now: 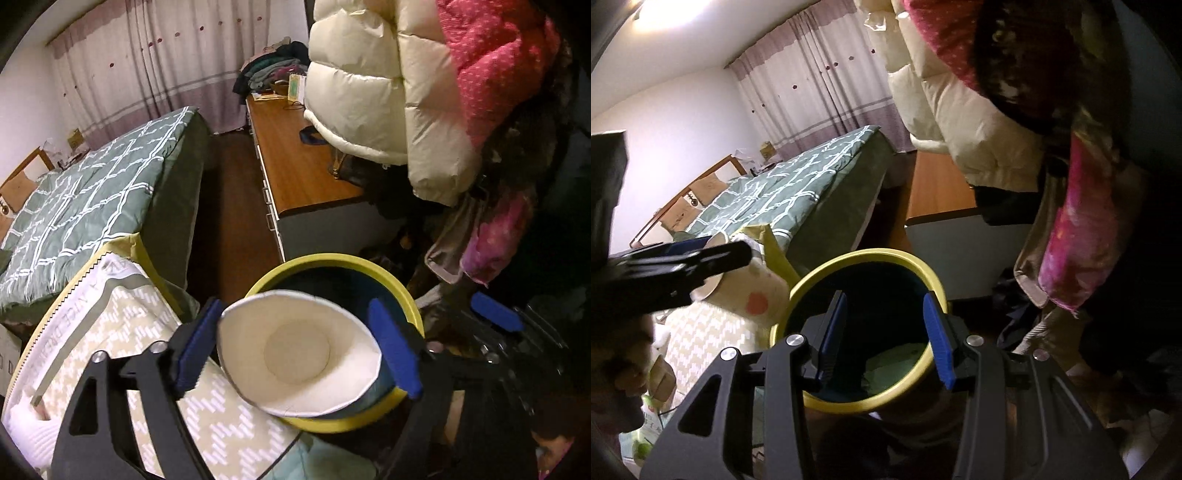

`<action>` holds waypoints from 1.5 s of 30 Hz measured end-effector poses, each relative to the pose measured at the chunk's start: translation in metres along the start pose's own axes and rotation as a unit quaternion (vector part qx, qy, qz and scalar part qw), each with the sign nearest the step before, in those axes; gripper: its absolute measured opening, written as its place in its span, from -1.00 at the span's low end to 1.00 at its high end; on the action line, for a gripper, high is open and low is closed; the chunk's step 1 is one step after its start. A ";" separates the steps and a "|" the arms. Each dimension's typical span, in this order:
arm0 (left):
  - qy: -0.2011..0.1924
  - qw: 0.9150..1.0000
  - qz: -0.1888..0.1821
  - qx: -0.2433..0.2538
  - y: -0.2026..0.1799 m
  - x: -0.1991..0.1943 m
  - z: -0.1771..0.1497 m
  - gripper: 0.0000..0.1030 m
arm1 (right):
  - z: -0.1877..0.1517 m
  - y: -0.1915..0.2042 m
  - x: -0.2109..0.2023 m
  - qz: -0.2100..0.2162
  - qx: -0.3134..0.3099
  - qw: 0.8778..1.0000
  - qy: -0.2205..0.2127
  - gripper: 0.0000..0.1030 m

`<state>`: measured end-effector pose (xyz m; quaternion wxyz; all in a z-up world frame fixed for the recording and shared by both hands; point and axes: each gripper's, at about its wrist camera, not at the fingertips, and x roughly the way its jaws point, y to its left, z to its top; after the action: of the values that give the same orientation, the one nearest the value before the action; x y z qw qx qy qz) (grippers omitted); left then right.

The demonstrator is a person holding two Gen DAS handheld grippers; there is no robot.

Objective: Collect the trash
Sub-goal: 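Carry the paper cup over the yellow bin and open the left tool, then move the right tool back to the bed and grasp the white foam sheet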

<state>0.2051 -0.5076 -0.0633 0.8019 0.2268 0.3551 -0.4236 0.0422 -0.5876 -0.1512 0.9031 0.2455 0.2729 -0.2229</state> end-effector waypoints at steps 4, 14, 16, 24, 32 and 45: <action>-0.008 1.000 0.007 -0.011 0.007 -0.009 -0.002 0.77 | -0.003 0.004 -0.003 -0.002 -0.006 1.000 0.002 -0.12; -0.083 0.991 0.060 -0.085 0.062 -0.138 -0.052 0.91 | -0.014 0.043 -0.008 0.028 -0.043 0.999 0.013 -0.03; -0.100 0.985 0.092 -0.110 0.080 -0.173 -0.078 0.90 | -0.020 0.060 -0.006 0.041 -0.058 0.997 0.021 -0.03; -0.130 0.939 0.219 -0.232 0.150 -0.279 -0.203 0.91 | -0.055 0.152 0.009 0.128 -0.132 0.980 0.077 -0.02; -0.137 0.900 0.272 -0.311 0.184 -0.330 -0.305 0.91 | -0.082 0.252 0.014 0.194 -0.220 0.950 0.111 -0.01; -0.140 0.884 0.286 -0.342 0.212 -0.343 -0.355 0.91 | -0.084 0.422 0.047 0.271 -0.340 0.888 0.151 -0.01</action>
<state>0.1157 0.0205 -0.0177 0.9574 -0.0312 0.2816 -0.0554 0.2713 -0.2240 -0.1047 0.9044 0.0183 0.3879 0.1767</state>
